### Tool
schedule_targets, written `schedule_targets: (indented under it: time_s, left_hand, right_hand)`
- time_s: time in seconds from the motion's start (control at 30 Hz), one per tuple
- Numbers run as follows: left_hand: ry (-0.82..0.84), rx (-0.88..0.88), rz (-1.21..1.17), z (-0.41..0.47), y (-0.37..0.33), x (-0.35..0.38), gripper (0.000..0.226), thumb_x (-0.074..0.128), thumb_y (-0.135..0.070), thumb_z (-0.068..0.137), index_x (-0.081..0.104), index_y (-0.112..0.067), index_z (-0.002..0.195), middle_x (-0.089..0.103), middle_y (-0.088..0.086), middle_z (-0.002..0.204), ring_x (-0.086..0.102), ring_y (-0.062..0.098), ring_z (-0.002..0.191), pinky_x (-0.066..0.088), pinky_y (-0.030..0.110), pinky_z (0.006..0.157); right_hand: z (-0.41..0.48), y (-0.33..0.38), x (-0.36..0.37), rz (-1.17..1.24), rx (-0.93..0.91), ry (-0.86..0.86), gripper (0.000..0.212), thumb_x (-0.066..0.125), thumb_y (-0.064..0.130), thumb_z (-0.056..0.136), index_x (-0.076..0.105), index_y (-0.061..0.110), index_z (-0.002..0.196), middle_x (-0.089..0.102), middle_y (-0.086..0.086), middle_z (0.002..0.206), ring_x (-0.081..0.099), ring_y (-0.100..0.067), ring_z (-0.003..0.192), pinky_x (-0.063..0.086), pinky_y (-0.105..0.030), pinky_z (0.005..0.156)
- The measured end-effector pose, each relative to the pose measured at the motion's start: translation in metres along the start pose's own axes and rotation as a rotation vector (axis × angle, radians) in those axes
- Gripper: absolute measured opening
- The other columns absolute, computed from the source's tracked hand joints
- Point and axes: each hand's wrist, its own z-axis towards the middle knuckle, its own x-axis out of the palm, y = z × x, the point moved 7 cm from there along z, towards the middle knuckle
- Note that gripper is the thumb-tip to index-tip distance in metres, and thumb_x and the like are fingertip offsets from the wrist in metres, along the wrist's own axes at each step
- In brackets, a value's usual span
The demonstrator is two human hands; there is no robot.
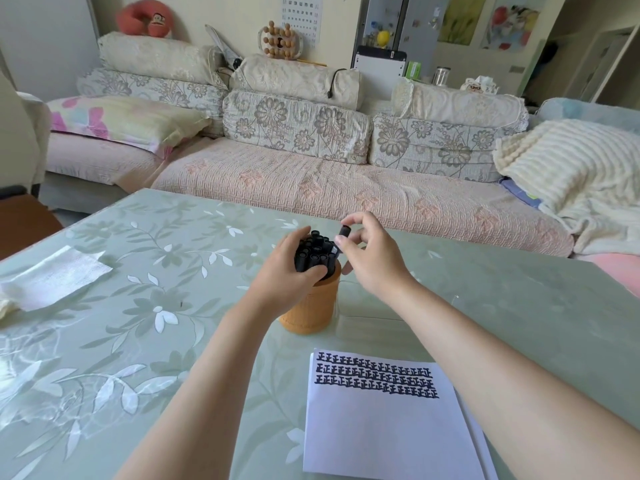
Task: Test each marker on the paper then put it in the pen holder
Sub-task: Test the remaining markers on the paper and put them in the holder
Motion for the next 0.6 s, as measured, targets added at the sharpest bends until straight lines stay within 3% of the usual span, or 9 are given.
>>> schedule_targets:
  time_s: [0.07,0.13,0.2,0.3,0.4,0.6]
  left_hand:
    - [-0.024,0.012,0.007,0.000,-0.001,-0.001,0.064,0.068,-0.024,0.082,0.042,-0.031,0.140,0.049,-0.006,0.136,0.046,0.011,0.125,0.038,0.033,0.107]
    - [-0.053,0.038,0.021,-0.001,-0.004,-0.002,0.062,0.068,-0.020,0.083,0.044,-0.029,0.139,0.050,-0.007,0.134,0.047,0.009,0.122,0.038,0.028,0.105]
    - [-0.071,0.078,0.055,-0.003,-0.010,-0.001,0.060,0.066,-0.020,0.084,0.043,-0.026,0.140,0.046,-0.009,0.136,0.044,0.003,0.119,0.036,0.022,0.101]
    - [-0.067,0.090,0.100,-0.003,-0.012,0.000,0.056,0.059,-0.031,0.090,0.041,-0.022,0.143,0.037,-0.013,0.142,0.037,0.001,0.124,0.028,0.018,0.100]
    - [-0.075,0.061,0.132,-0.004,-0.010,0.001,0.053,0.049,-0.037,0.095,0.037,-0.022,0.145,0.034,-0.014,0.145,0.036,0.004,0.127,0.025,0.019,0.098]
    - [-0.026,0.039,0.168,-0.005,-0.009,0.000,0.054,0.049,-0.041,0.094,0.037,-0.026,0.144,0.036,-0.013,0.144,0.036,0.007,0.130,0.027,0.022,0.098]
  right_hand:
    - [-0.003,0.002,0.000,-0.077,-0.072,-0.009,0.016,0.061,0.030,0.093,0.055,0.040,0.104,0.067,0.006,0.084,0.068,-0.011,0.060,0.050,-0.028,0.059]
    - [-0.006,-0.001,0.005,-0.117,-0.103,0.007,0.017,0.061,0.029,0.094,0.064,0.040,0.107,0.071,0.009,0.087,0.070,-0.011,0.070,0.055,-0.030,0.071]
    - [-0.009,-0.001,0.010,-0.144,-0.133,0.028,0.026,0.056,0.024,0.098,0.069,0.031,0.119,0.072,0.005,0.107,0.069,-0.013,0.092,0.052,-0.027,0.088]
    - [-0.015,0.003,0.017,-0.191,-0.174,0.073,0.037,0.045,0.019,0.103,0.055,0.021,0.139,0.055,0.002,0.136,0.052,-0.012,0.122,0.038,-0.022,0.104]
    - [-0.019,0.003,0.025,-0.151,-0.134,0.170,0.045,0.037,0.021,0.106,0.037,0.019,0.151,0.039,0.004,0.154,0.035,-0.008,0.140,0.022,-0.013,0.110]
    - [-0.028,0.003,0.027,-0.069,-0.029,0.325,0.053,0.036,0.034,0.106,0.020,0.033,0.156,0.023,0.010,0.161,0.022,-0.003,0.146,0.016,-0.020,0.117]
